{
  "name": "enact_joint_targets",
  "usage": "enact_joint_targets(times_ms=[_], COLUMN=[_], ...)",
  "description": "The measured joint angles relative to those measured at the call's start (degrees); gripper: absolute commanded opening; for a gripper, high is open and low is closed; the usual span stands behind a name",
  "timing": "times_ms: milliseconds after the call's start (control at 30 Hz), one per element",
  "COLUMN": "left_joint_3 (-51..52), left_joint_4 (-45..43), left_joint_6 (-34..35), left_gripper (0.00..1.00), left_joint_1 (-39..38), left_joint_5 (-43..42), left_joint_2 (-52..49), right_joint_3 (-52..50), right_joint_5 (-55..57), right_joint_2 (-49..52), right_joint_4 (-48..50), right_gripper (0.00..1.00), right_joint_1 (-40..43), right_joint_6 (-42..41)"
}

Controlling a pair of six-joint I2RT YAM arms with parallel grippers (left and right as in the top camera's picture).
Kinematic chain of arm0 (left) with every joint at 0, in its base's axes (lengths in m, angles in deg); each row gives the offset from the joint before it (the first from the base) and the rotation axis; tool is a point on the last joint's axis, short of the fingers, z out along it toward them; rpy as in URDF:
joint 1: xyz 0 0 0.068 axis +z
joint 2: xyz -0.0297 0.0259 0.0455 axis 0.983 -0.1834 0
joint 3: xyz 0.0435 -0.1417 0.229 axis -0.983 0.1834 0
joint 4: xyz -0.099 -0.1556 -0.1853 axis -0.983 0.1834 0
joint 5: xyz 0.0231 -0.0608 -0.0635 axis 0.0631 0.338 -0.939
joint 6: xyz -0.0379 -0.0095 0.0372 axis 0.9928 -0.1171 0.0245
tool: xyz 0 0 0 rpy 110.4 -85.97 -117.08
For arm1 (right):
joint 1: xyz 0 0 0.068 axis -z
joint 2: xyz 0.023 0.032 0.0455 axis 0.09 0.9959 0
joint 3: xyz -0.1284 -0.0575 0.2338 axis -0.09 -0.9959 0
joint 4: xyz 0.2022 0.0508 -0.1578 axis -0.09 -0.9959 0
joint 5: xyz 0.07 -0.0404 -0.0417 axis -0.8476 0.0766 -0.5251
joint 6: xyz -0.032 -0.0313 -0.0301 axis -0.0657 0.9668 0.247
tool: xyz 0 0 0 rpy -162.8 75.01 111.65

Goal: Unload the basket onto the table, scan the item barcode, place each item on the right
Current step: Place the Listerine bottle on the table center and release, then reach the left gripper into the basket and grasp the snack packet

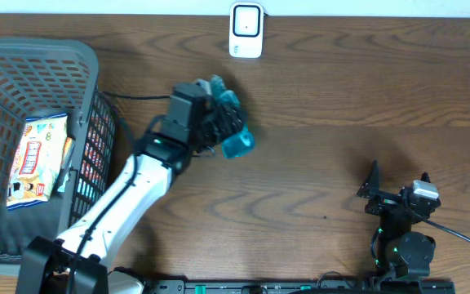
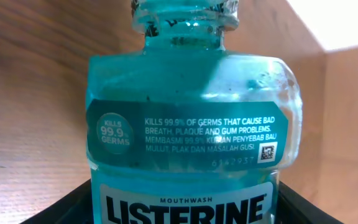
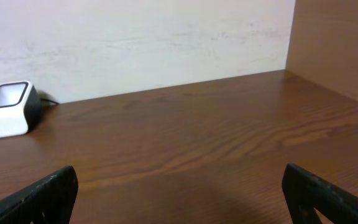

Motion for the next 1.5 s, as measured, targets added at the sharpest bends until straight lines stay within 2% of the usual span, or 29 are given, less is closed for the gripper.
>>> enact_joint_targets(times_ms=[200,433,700,833,1033,1067,1167,1367,1500], left_joint_3=[0.0,0.0,-0.1,-0.7,-9.4,-14.2,-22.7,-33.5,-34.3], left_joint_4=[3.0,3.0,3.1,6.9,18.3,25.7,33.2,37.3,37.6], left_joint_6=[-7.0,-10.9,-15.6,-16.9,-20.9,-22.2,-23.5,-24.4,-20.7], left_gripper=[0.64,0.64,0.99,0.98,0.98,0.98,0.98,0.98,0.98], left_joint_1=[-5.9,-8.7,-9.1,-9.2,-9.2,-9.2,-8.9,-3.2,7.3], left_joint_5=[4.5,6.4,6.8,6.8,6.9,8.8,14.1,26.2,32.3], left_joint_2=[-3.9,-12.9,-17.4,-17.1,-11.9,-10.0,-5.2,4.9,10.1], right_joint_3=[0.0,0.0,0.0,0.0,0.0,0.0,0.0,0.0,0.0], right_joint_5=[0.0,0.0,0.0,0.0,0.0,0.0,0.0,0.0,0.0], right_joint_2=[0.0,0.0,0.0,0.0,0.0,0.0,0.0,0.0,0.0], right_joint_4=[0.0,0.0,0.0,0.0,0.0,0.1,0.0,0.0,0.0], right_gripper=[0.99,0.99,0.99,0.99,0.99,0.99,0.99,0.99,0.99], right_joint_1=[0.0,0.0,0.0,0.0,0.0,0.0,0.0,0.0,0.0], right_joint_6=[0.0,0.0,0.0,0.0,0.0,0.0,0.0,0.0,0.0])
